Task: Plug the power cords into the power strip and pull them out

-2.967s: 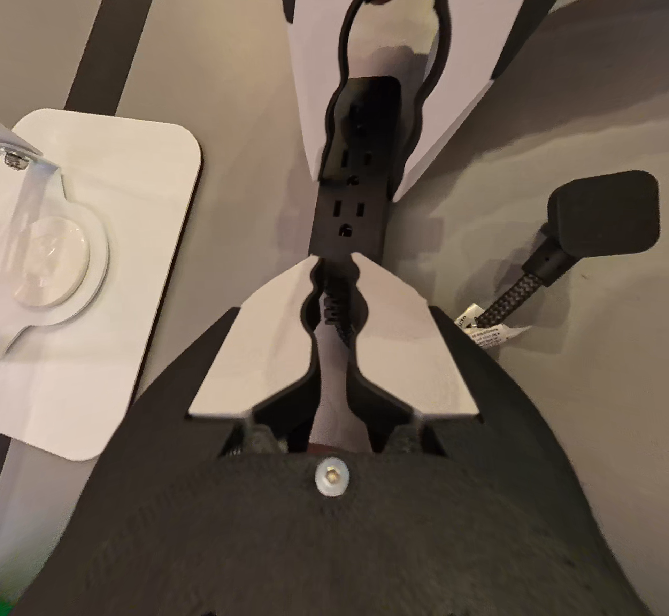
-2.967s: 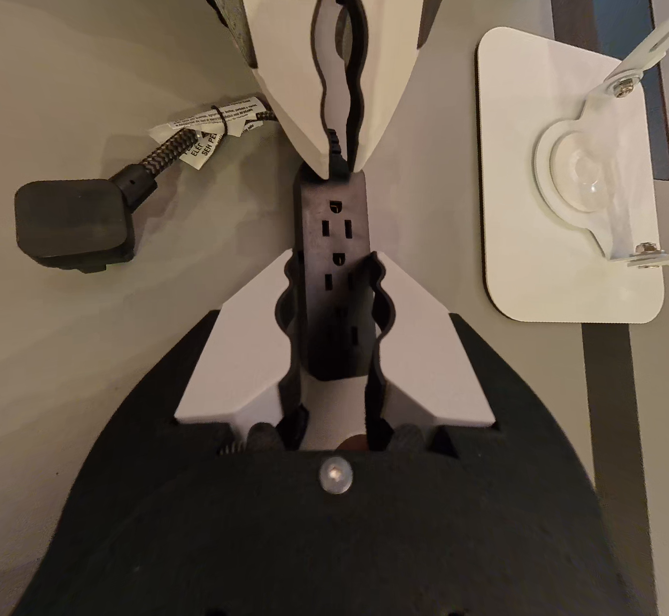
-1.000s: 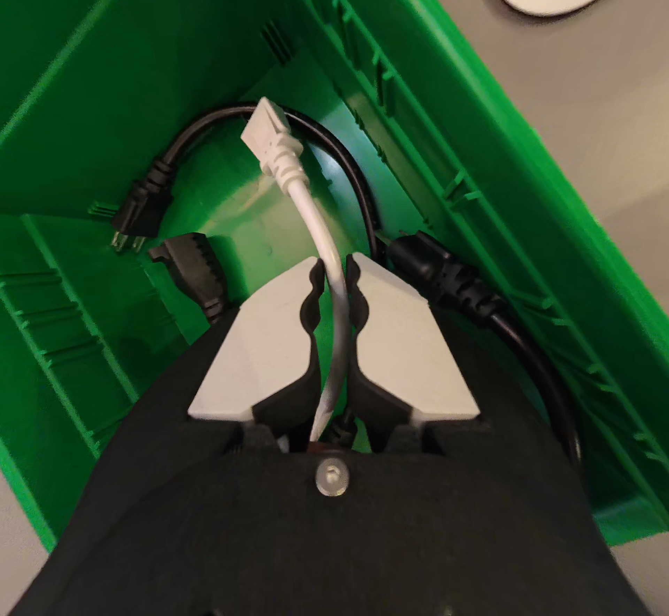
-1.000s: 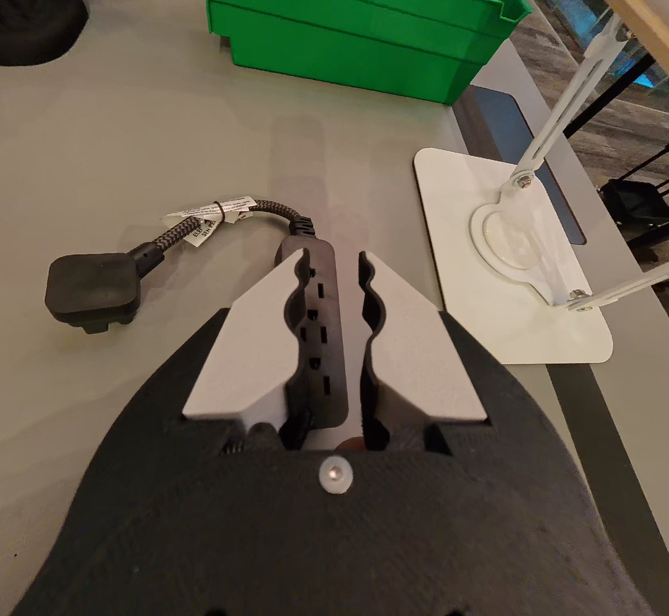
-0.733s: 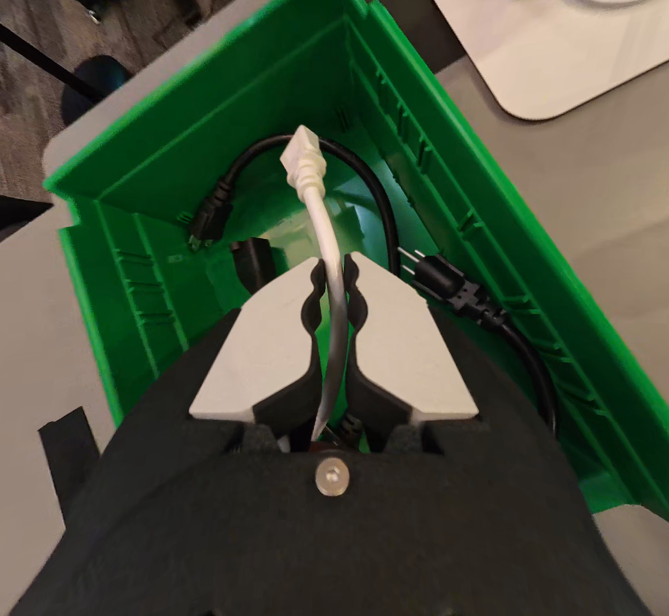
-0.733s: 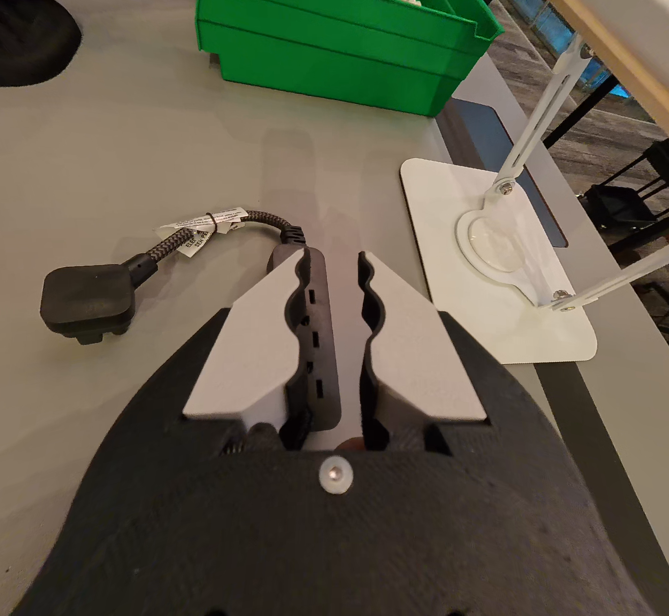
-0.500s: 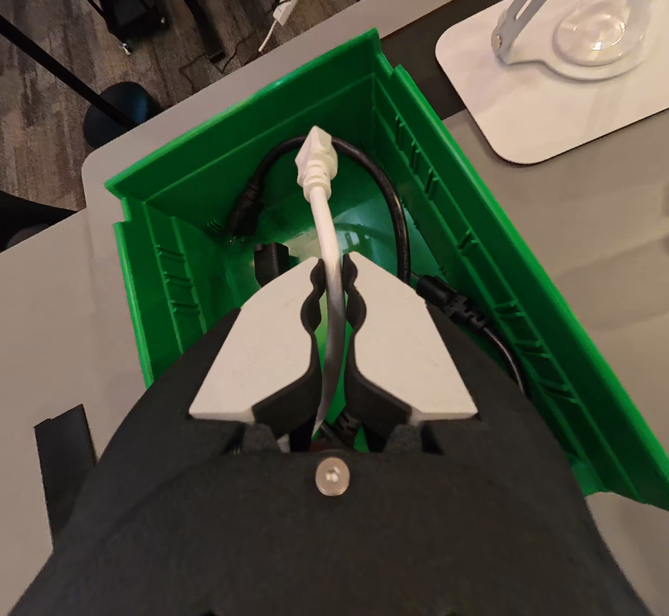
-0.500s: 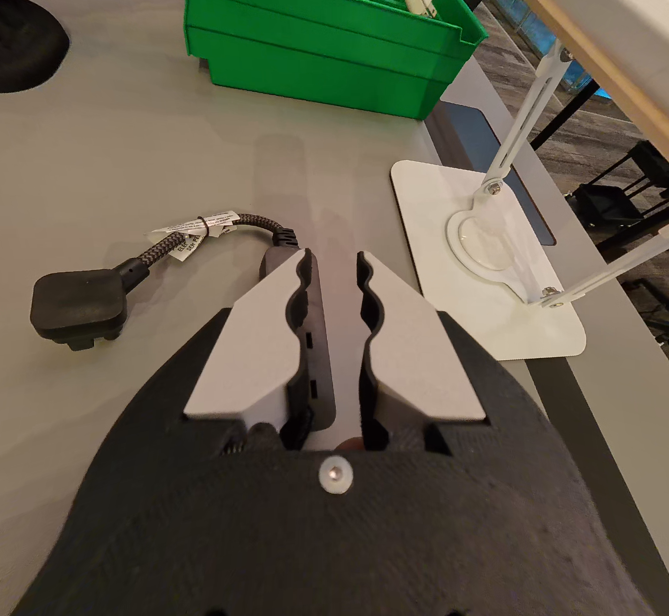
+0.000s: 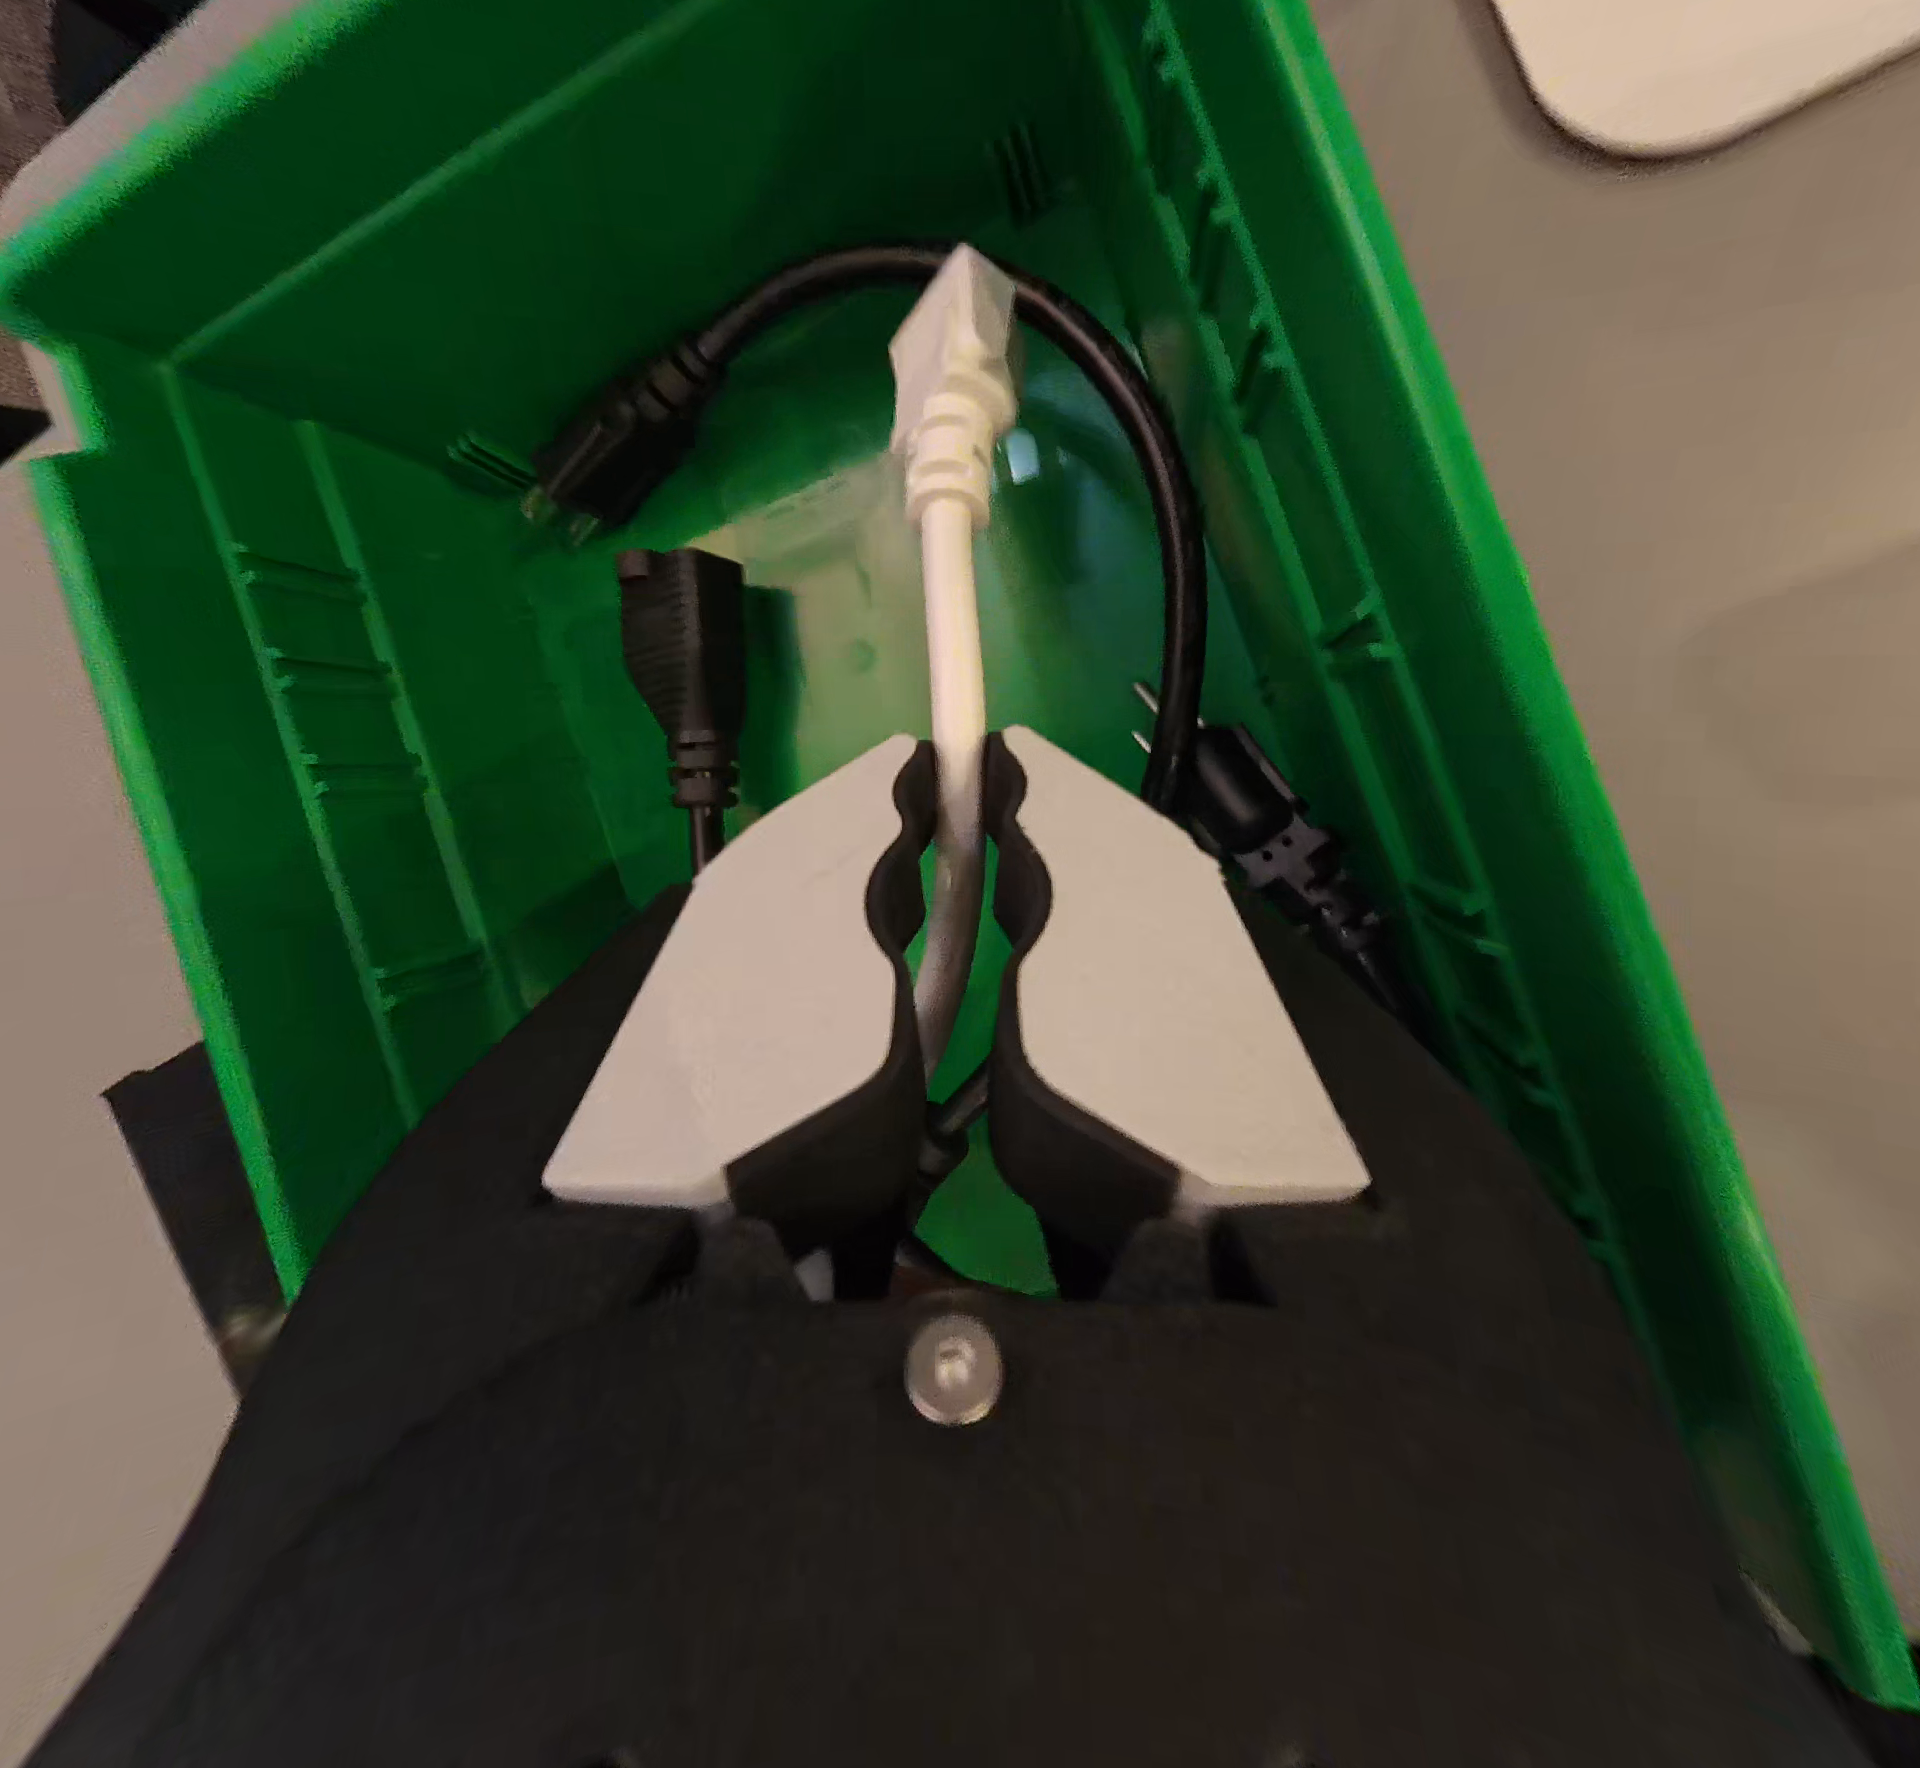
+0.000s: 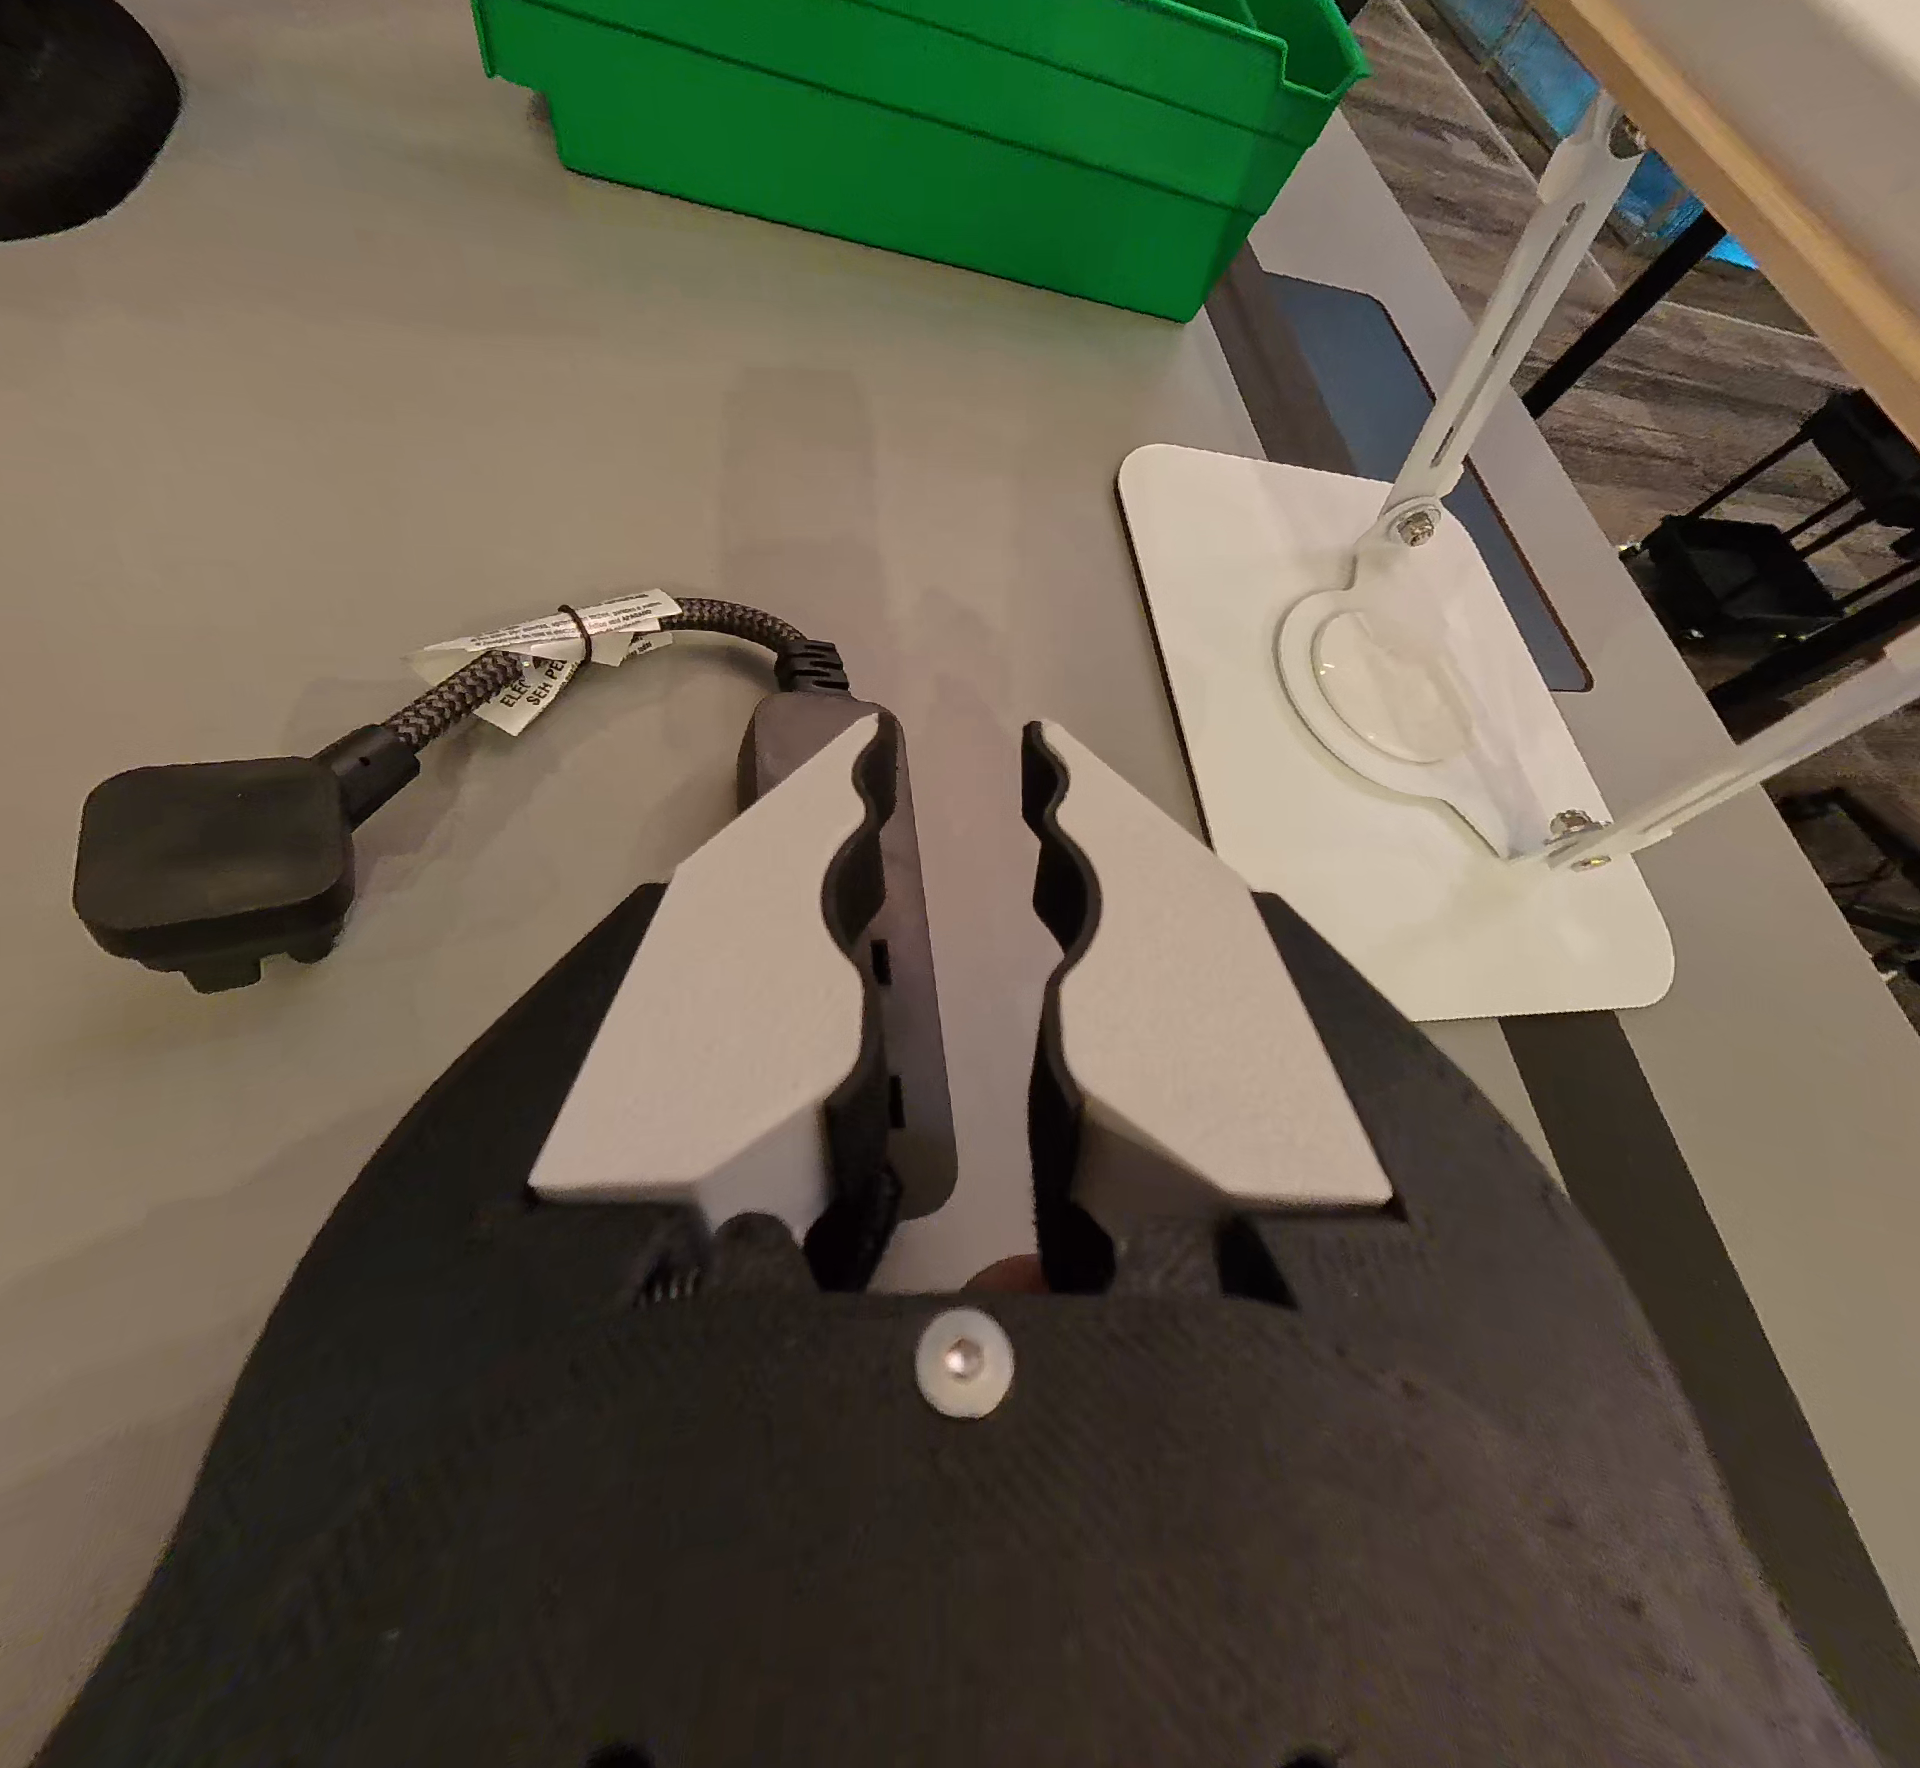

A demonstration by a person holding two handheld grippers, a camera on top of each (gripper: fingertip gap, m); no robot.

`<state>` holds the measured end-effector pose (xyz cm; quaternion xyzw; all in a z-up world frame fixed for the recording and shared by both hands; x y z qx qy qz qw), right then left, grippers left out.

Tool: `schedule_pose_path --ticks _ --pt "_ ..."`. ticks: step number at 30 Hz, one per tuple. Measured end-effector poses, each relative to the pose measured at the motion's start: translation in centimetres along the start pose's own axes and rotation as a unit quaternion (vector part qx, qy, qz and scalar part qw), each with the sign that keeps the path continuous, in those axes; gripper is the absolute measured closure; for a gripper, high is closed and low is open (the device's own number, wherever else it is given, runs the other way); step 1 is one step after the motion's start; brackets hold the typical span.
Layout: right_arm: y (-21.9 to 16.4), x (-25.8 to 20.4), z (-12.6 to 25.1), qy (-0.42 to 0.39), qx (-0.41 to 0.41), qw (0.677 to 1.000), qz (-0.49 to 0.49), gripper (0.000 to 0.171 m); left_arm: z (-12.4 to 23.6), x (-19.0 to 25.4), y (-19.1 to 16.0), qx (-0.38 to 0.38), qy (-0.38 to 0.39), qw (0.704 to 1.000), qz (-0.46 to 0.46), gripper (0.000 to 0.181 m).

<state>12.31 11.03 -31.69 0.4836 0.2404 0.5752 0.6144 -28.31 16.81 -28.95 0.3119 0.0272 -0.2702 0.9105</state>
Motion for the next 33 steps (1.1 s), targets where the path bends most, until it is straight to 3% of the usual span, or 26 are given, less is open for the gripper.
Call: schedule_pose_path --ticks 4,5,7,9,14,18,21,29,33 --pt "0.0 -0.1 -0.2 0.003 0.002 1.0 -0.002 0.148 0.5 -0.1 -0.1 0.026 -0.023 0.999 -0.001 0.173" --pt "0.0 -0.1 -0.2 0.004 0.002 1.0 -0.002 0.148 0.5 0.0 -0.2 0.025 -0.021 0.999 -0.011 0.169" --pt "0.0 -0.1 -0.2 0.004 0.001 1.0 0.0 0.148 0.6 0.0 -0.2 0.013 -0.005 1.0 -0.025 0.144" --pt "0.1 -0.1 -0.1 0.002 0.002 1.0 0.0 0.148 1.2 0.3 -0.6 0.001 -0.019 0.999 -0.05 0.142" --pt "-0.2 0.1 0.1 0.0 0.006 1.0 -0.004 0.148 0.7 0.4 -2.3 -0.104 -0.03 0.988 -0.112 0.142" --pt "-0.3 0.2 0.1 0.003 0.007 1.0 -0.006 0.148 -0.2 0.3 -3.6 -0.18 -0.041 0.97 -0.158 0.151" --pt "-0.3 0.1 0.1 0.003 0.008 1.0 -0.005 0.149 -0.5 -0.2 -3.7 -0.18 -0.053 0.968 -0.17 0.172" --pt "-0.5 0.4 0.4 -0.003 0.013 1.0 -0.009 0.15 2.6 -1.0 -1.8 -0.145 -0.007 0.966 -0.212 0.173" --pt "-0.4 0.4 0.4 -0.001 0.013 1.0 -0.009 0.15 5.7 -1.2 0.2 -0.167 0.033 0.943 -0.285 0.173"
Point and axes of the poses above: each gripper's, where its closed fingertips meet, z back along the fingers, y out of its top, x = y × z across the jaws, the point moved 9 cm from there along z, back along the fingers, and after that the axes turned 4 degrees about x, right-handed, at the moved point
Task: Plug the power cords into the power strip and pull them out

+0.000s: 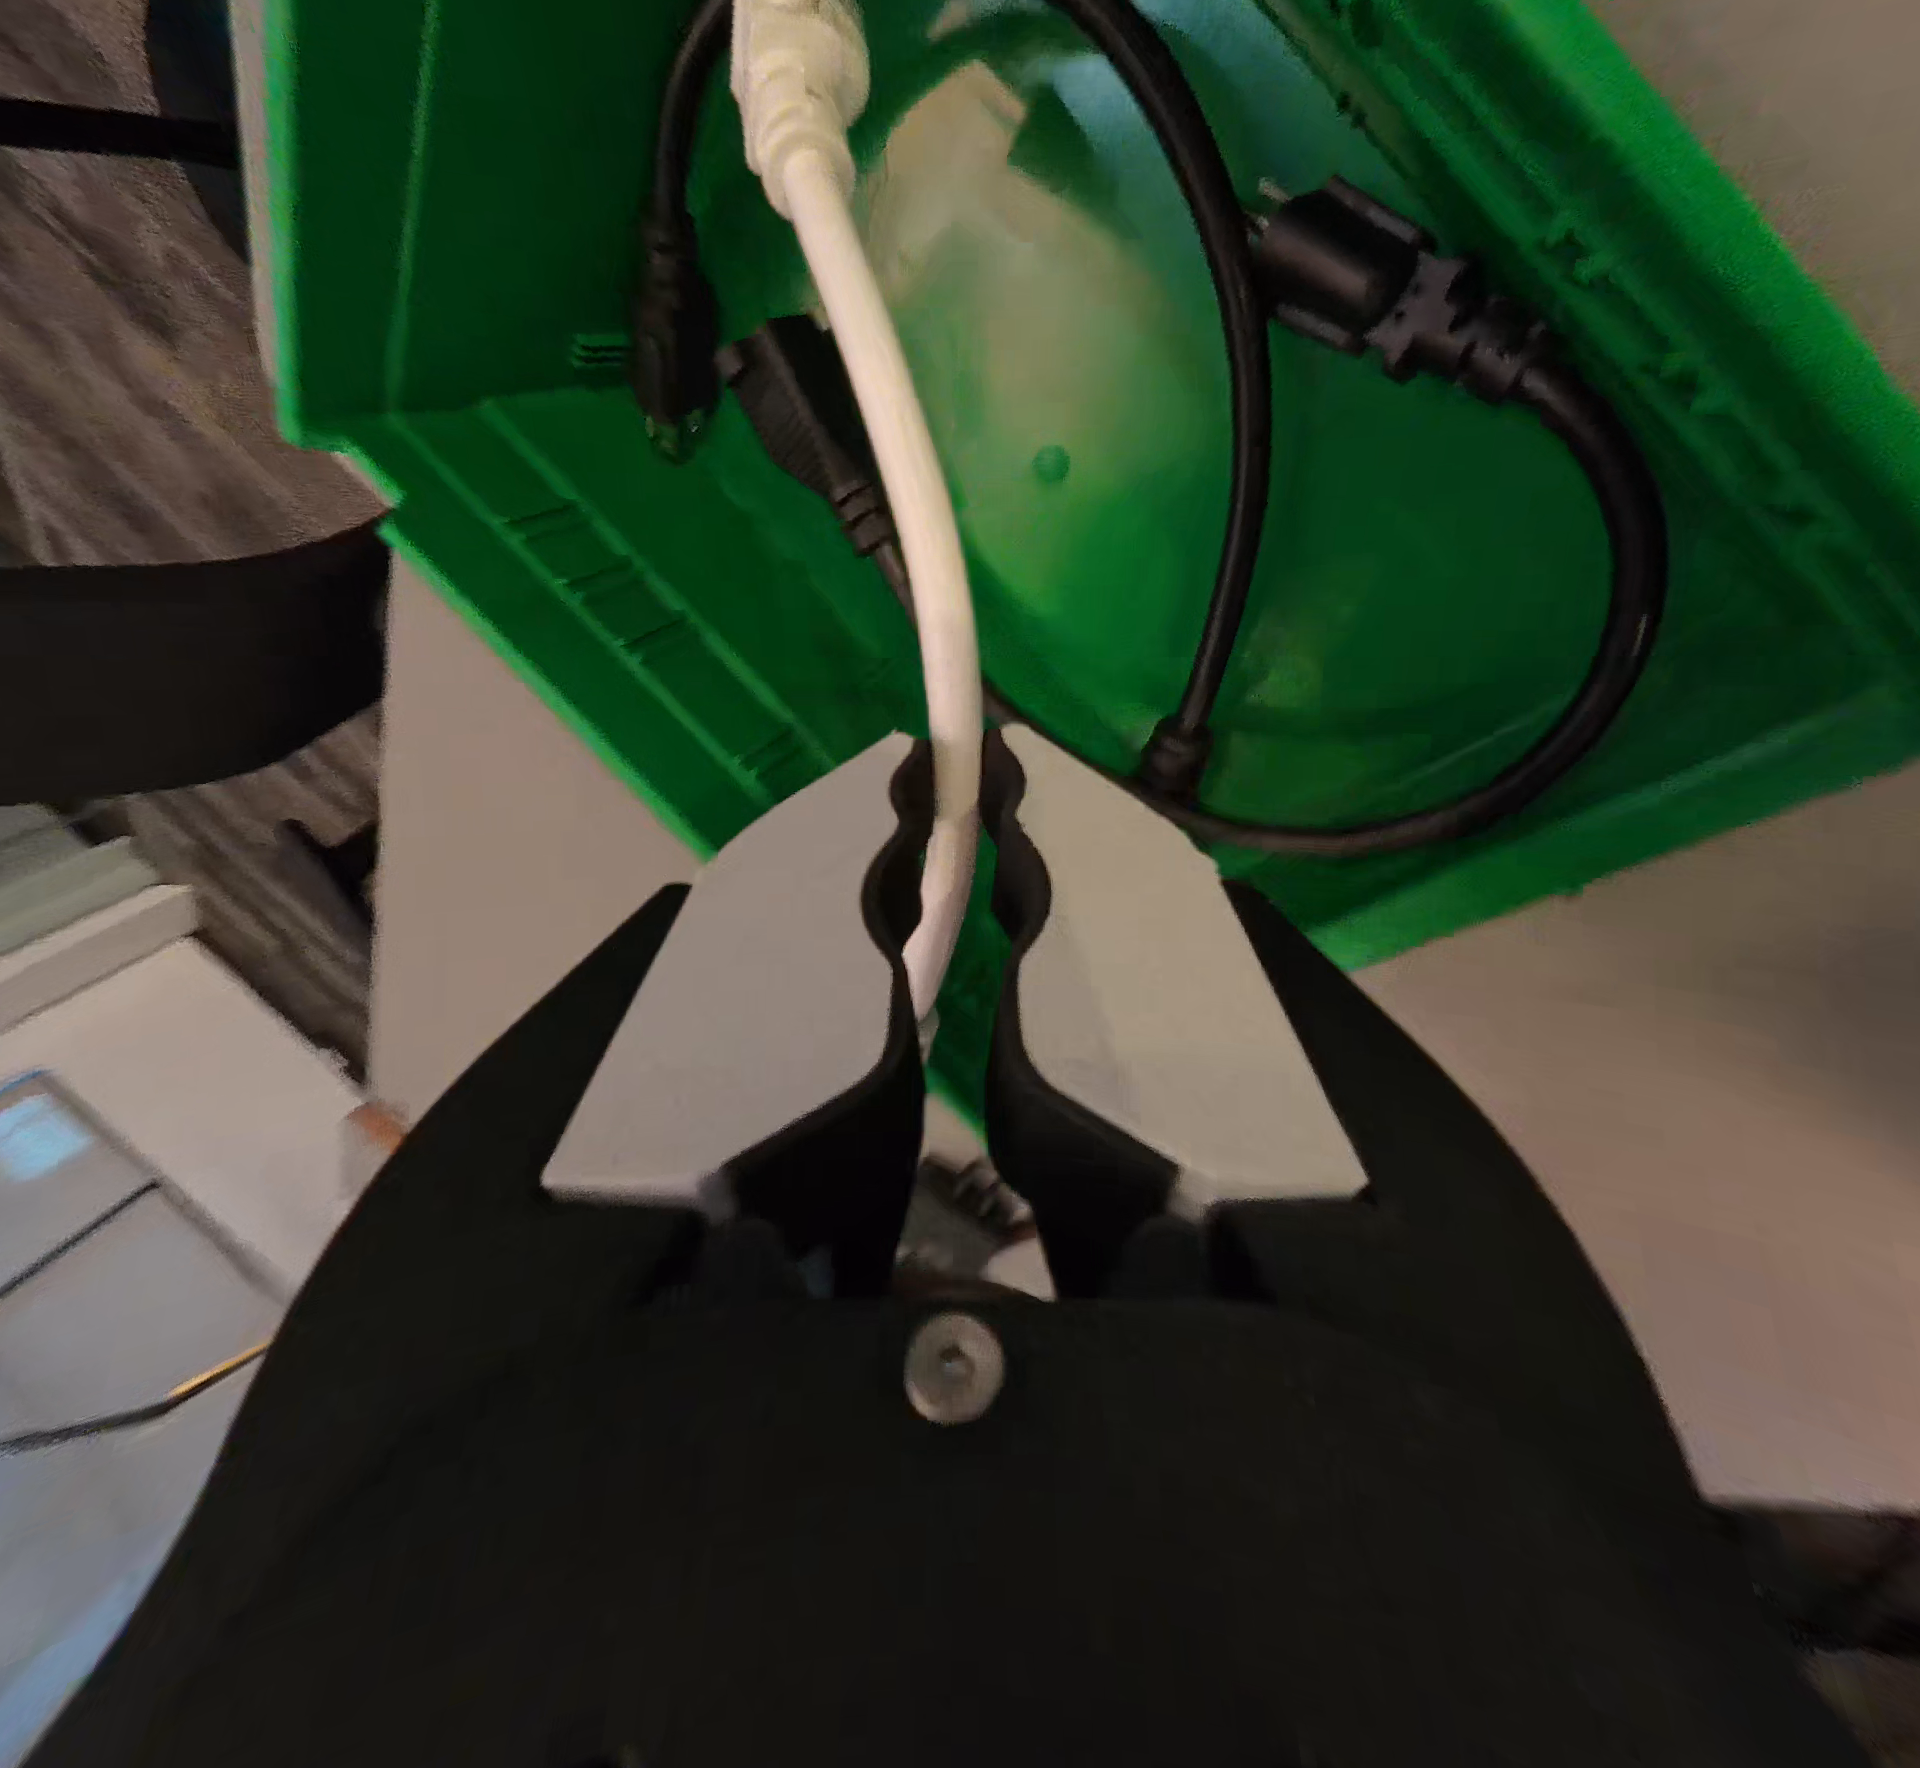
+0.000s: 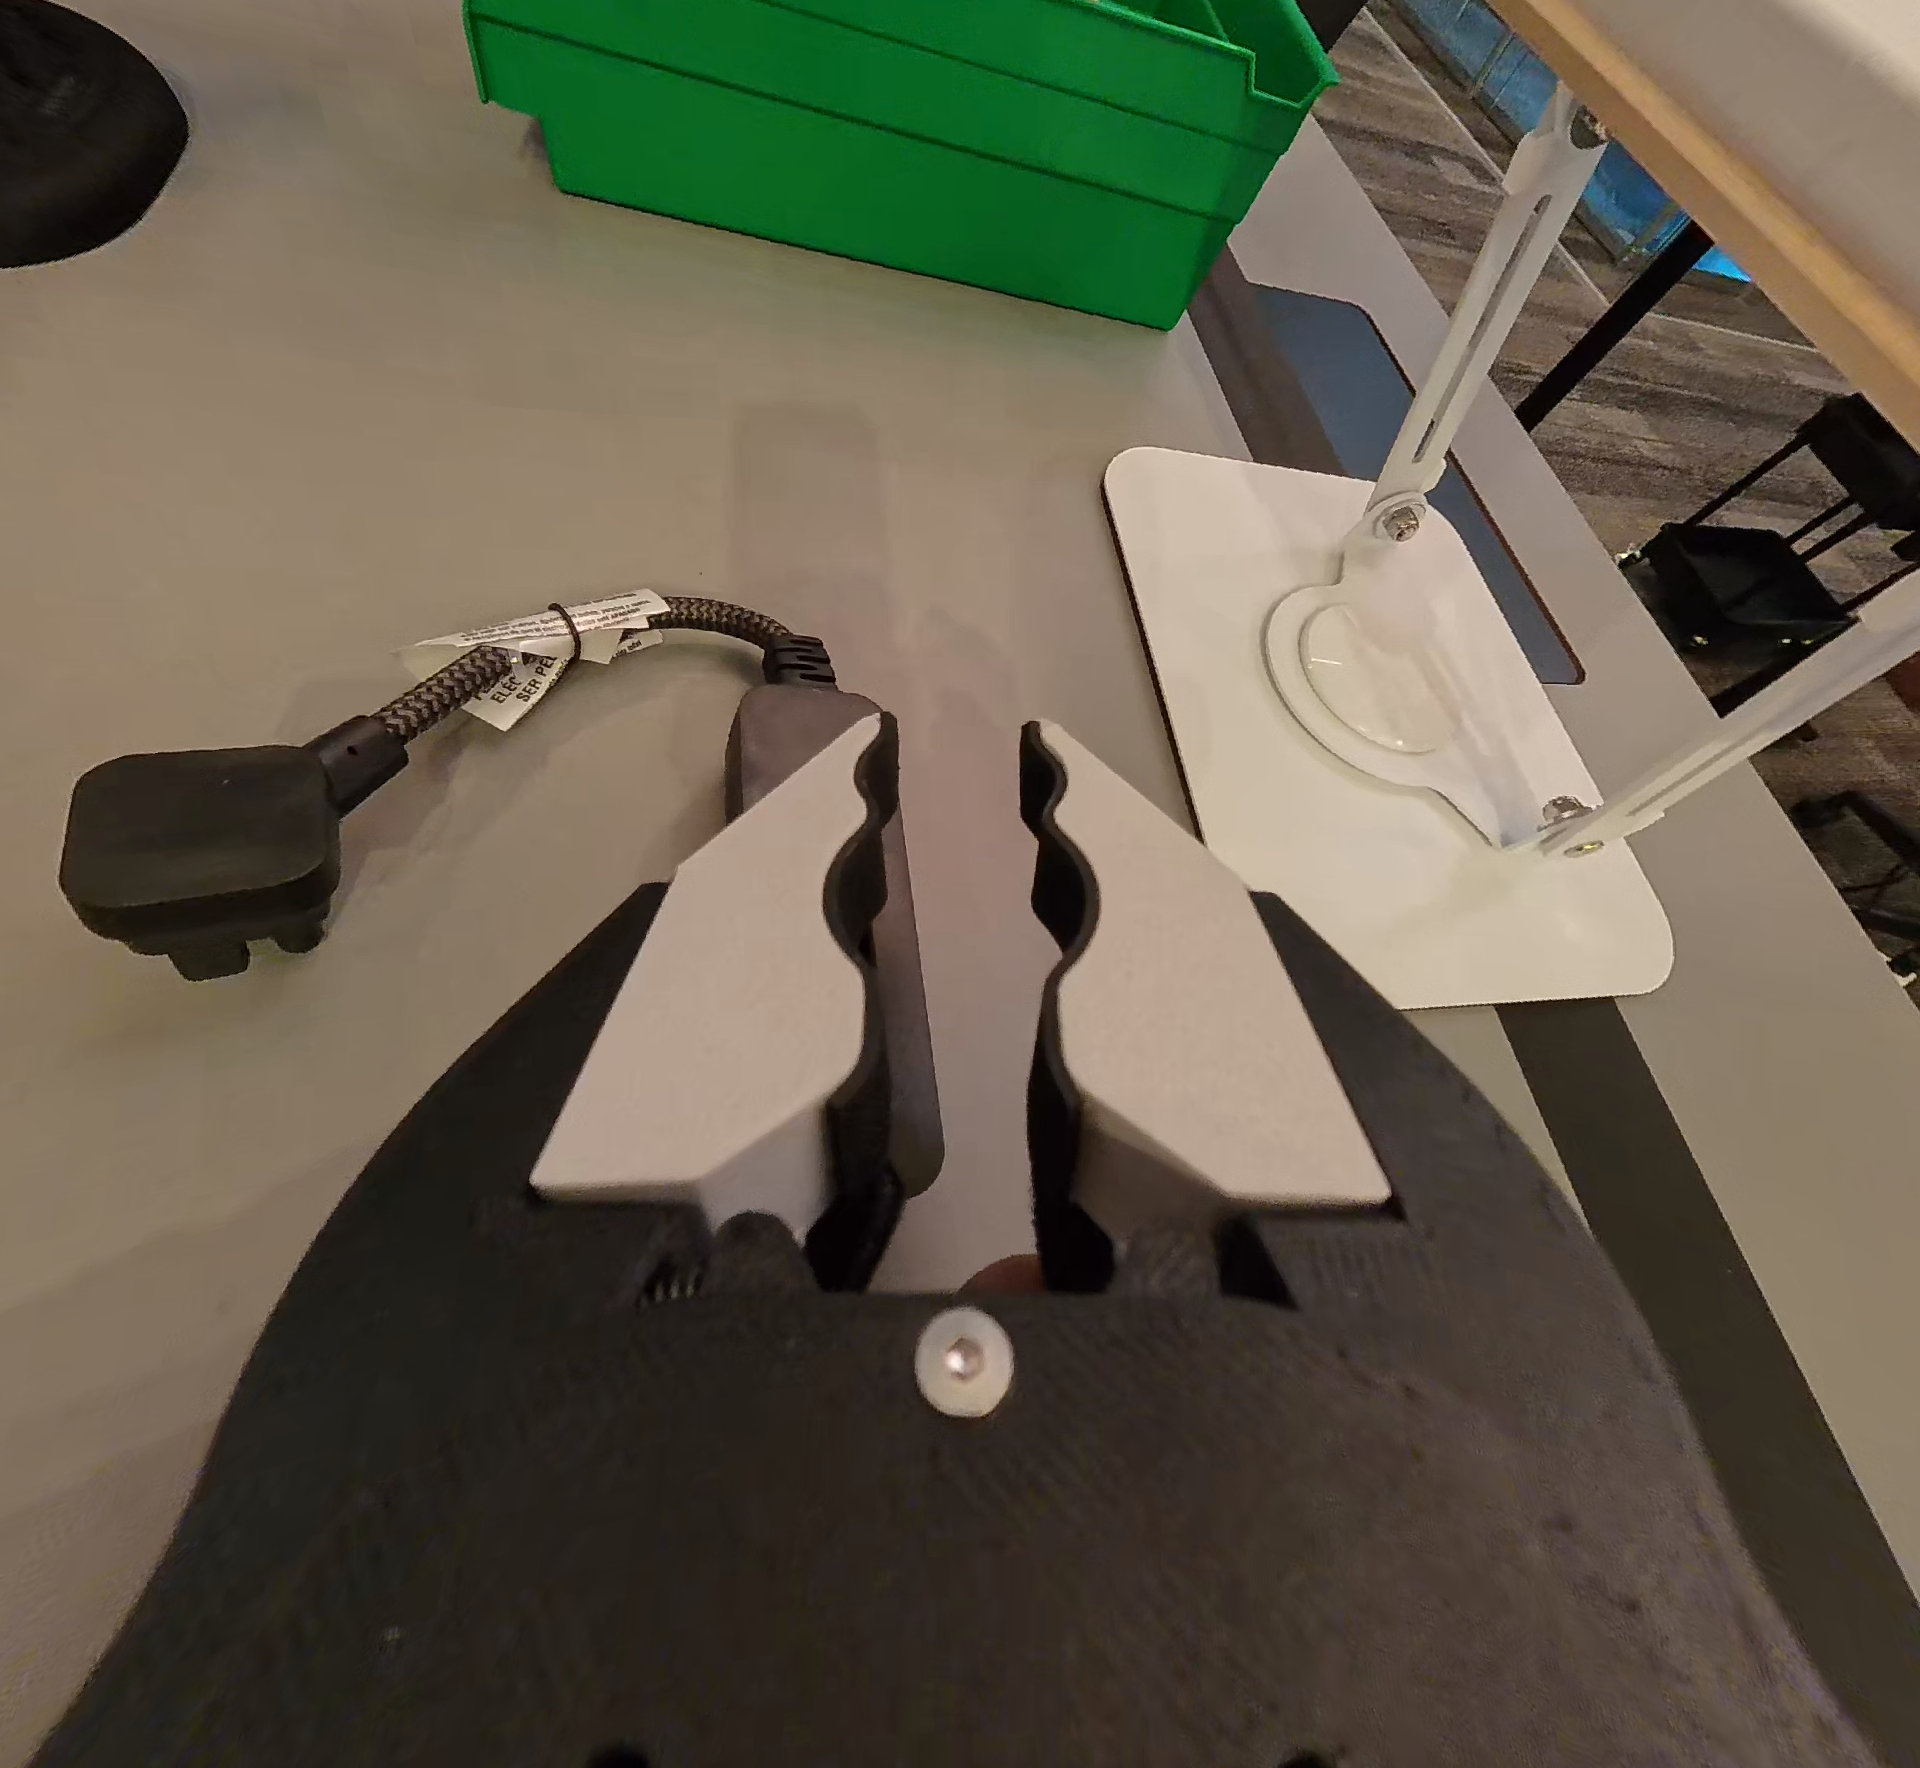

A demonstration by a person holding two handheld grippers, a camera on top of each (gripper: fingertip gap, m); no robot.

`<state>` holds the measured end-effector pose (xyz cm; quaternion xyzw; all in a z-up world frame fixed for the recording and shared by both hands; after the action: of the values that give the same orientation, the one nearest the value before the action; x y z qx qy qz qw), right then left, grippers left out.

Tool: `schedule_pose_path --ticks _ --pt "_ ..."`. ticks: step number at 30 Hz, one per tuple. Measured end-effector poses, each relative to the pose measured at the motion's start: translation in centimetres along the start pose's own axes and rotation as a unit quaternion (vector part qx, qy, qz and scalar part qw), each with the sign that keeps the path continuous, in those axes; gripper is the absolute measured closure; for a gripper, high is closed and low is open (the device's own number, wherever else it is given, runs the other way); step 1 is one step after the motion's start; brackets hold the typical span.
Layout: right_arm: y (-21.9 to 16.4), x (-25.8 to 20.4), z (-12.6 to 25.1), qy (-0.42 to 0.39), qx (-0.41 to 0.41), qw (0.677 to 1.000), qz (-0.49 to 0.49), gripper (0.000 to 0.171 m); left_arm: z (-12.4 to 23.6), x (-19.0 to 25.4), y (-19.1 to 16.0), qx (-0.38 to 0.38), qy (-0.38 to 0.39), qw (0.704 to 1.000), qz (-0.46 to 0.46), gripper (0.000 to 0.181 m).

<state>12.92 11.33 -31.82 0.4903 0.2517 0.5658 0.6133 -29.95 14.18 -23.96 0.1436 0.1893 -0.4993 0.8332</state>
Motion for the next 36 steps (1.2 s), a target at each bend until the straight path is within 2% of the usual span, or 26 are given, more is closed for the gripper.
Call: schedule_pose_path --ticks 6,9,12,15,19,22,26,31,35,36 --pt "0.1 0.0 0.0 -0.001 0.002 1.0 0.0 0.15 4.3 -2.6 0.1 -0.129 0.06 0.981 -0.132 0.173" --pt "0.2 0.1 0.2 -0.007 0.006 1.0 -0.001 0.15 6.8 -3.5 -0.1 -0.131 0.084 0.978 -0.142 0.173" --pt "0.5 0.5 0.6 -0.018 0.019 1.0 -0.007 0.149 10.1 -3.7 0.2 -0.034 0.114 0.988 -0.101 0.173" --pt "0.8 1.0 1.1 -0.036 0.044 0.998 -0.021 0.149 13.0 -2.3 1.8 0.101 0.149 0.982 -0.063 0.173" --pt "1.4 1.6 2.0 -0.062 0.077 0.994 -0.035 0.147 15.5 1.2 5.8 0.248 0.156 0.955 -0.044 0.174" --pt "1.8 1.9 2.8 -0.071 0.107 0.991 -0.044 0.147 16.7 4.2 9.6 0.348 0.123 0.929 -0.035 0.174" --pt "2.4 2.5 4.2 -0.099 0.146 0.983 -0.047 0.147 15.6 8.2 15.2 0.407 0.044 0.911 -0.052 0.174" --pt "3.1 3.4 6.3 -0.138 0.197 0.969 -0.055 0.149 11.3 11.7 21.7 0.438 -0.041 0.898 -0.031 0.174" --pt "2.7 4.2 7.5 -0.13 0.238 0.956 -0.108 0.146 8.9 13.2 24.8 0.477 -0.039 0.878 0.006 0.173" --pt "2.5 4.6 7.7 -0.128 0.244 0.951 -0.136 0.14 8.7 13.4 25.3 0.497 -0.022 0.867 0.016 0.173"
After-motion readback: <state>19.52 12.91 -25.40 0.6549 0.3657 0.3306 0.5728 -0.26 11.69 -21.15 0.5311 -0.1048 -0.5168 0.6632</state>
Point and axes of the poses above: each gripper's, where its closed fingertips meet, z back along the fingers, y out of its top, x = y × z across the jaws, the point moved 9 cm from there along z, back along the fingers, and after that the axes turned 4 degrees about x, right-handed, at the moved point
